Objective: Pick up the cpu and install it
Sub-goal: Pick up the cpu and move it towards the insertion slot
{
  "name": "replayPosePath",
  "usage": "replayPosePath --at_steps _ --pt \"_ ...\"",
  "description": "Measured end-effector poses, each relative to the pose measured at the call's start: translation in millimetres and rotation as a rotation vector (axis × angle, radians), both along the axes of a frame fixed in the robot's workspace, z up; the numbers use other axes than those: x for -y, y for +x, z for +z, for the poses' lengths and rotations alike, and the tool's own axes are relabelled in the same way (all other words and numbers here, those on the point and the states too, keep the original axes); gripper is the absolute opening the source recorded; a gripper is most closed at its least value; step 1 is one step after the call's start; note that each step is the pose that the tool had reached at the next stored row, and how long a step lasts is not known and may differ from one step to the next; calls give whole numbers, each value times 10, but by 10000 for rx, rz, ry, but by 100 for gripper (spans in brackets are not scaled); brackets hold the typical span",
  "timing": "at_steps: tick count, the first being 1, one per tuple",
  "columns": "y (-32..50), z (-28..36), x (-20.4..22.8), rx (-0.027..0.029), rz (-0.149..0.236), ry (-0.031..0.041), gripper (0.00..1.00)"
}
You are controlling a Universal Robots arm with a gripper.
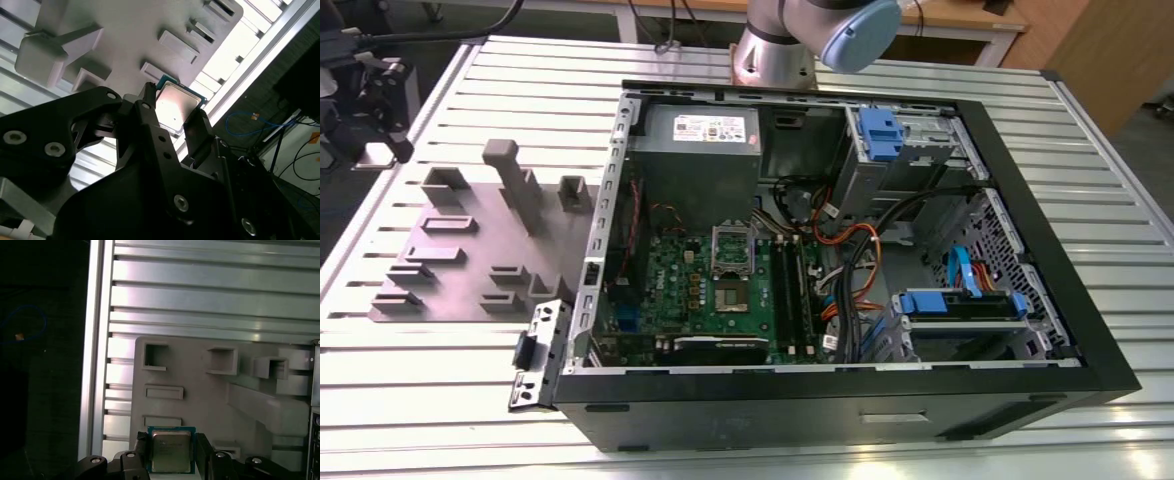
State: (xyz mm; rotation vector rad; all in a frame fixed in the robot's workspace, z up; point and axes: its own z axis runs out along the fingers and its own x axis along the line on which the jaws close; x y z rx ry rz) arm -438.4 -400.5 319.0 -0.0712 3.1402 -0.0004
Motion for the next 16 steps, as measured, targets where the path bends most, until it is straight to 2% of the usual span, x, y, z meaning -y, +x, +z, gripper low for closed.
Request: replayPosePath --at_steps 10,16 --pt "0 142 0 0 -6 -1 47" --pt "0 168 0 0 -8 -4 47"
